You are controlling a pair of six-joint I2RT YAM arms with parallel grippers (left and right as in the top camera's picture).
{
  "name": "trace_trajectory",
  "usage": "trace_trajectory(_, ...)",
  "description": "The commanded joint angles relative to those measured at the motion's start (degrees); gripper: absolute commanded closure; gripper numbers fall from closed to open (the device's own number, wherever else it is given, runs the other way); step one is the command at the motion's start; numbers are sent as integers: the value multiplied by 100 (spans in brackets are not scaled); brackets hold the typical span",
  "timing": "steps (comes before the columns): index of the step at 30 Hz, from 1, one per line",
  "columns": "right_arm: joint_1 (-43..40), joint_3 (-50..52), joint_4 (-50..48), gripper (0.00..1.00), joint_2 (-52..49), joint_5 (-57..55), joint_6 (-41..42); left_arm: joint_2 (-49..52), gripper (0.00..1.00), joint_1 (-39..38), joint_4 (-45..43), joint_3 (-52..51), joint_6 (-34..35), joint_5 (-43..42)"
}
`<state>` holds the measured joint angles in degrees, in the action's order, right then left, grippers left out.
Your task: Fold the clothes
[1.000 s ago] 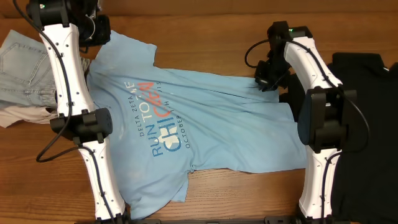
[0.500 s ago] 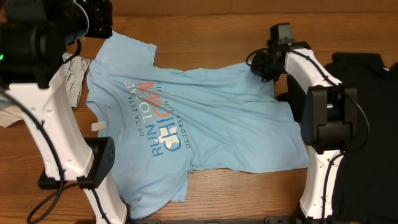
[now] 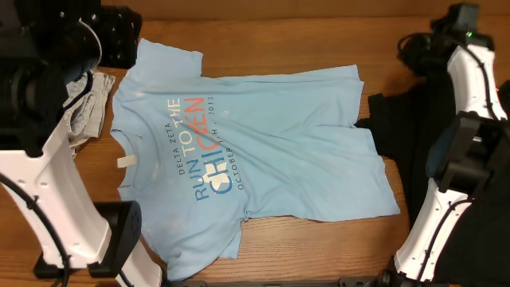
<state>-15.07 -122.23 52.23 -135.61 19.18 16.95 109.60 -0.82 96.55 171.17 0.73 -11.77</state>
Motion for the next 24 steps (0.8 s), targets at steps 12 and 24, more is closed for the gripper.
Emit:
trace_trajectory(12, 1303, 673, 2070, 92, 87, -118, -321, -96, 70, -39, 24, -3939, 55, 175)
trace_trajectory(24, 1051, 2752, -1259, 96, 22, -1541, 1078, -96, 57, -39, -151, -4725, 57, 164)
